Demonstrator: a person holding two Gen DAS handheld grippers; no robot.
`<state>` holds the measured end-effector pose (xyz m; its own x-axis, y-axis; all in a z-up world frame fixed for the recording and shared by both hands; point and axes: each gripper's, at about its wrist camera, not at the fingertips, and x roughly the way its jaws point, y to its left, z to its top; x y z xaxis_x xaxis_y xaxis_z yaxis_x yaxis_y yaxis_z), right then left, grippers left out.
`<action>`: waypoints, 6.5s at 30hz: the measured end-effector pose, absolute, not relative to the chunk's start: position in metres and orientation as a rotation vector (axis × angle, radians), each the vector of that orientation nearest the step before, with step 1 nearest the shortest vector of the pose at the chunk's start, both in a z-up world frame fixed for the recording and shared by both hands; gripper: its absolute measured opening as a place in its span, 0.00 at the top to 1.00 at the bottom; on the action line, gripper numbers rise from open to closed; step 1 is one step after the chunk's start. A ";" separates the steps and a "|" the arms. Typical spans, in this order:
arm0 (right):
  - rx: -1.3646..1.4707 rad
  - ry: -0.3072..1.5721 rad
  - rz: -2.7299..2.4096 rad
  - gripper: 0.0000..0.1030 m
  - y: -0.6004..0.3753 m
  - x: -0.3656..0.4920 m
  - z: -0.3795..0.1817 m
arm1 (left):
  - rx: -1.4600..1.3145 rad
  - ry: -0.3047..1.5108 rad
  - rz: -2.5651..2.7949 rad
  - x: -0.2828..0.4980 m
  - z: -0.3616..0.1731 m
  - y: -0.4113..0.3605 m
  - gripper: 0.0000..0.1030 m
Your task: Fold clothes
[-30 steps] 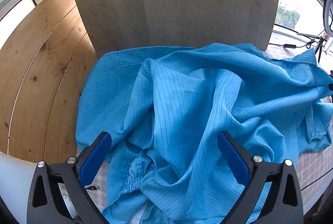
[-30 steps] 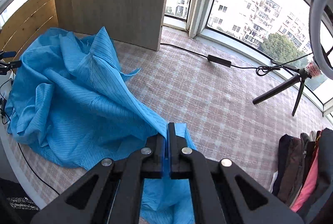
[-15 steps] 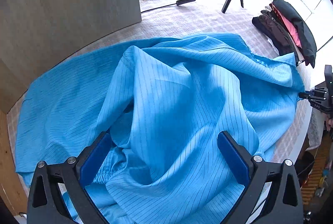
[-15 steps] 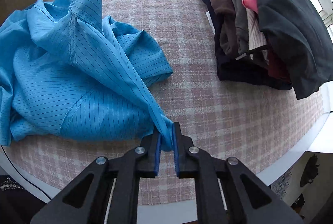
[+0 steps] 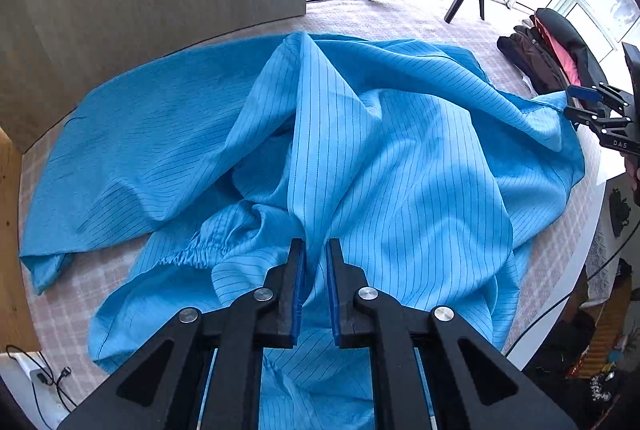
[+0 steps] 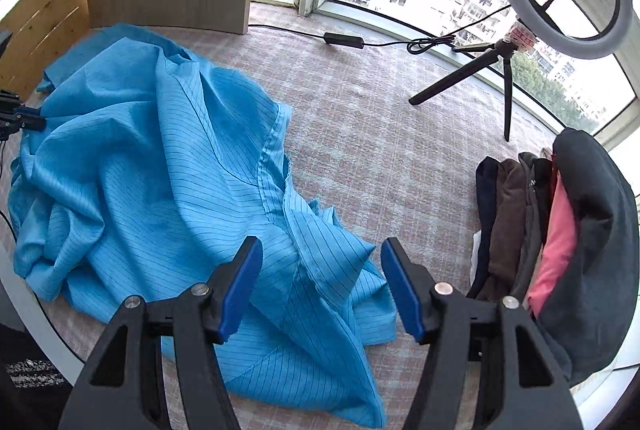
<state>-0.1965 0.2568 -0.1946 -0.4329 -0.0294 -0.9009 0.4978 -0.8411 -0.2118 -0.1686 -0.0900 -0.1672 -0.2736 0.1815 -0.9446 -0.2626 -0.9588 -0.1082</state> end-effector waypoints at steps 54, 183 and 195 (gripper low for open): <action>1.410 0.201 -2.180 0.87 0.339 -0.128 -0.213 | -2.008 -0.377 2.201 -0.205 -0.234 0.158 0.24; 1.113 0.393 -1.740 0.38 0.198 -0.139 -0.173 | -1.744 -0.085 2.499 -0.084 -0.166 -0.068 0.99; 1.460 0.250 -1.542 0.73 0.164 -0.146 -0.210 | -1.650 -0.034 2.518 -0.073 -0.151 -0.056 0.99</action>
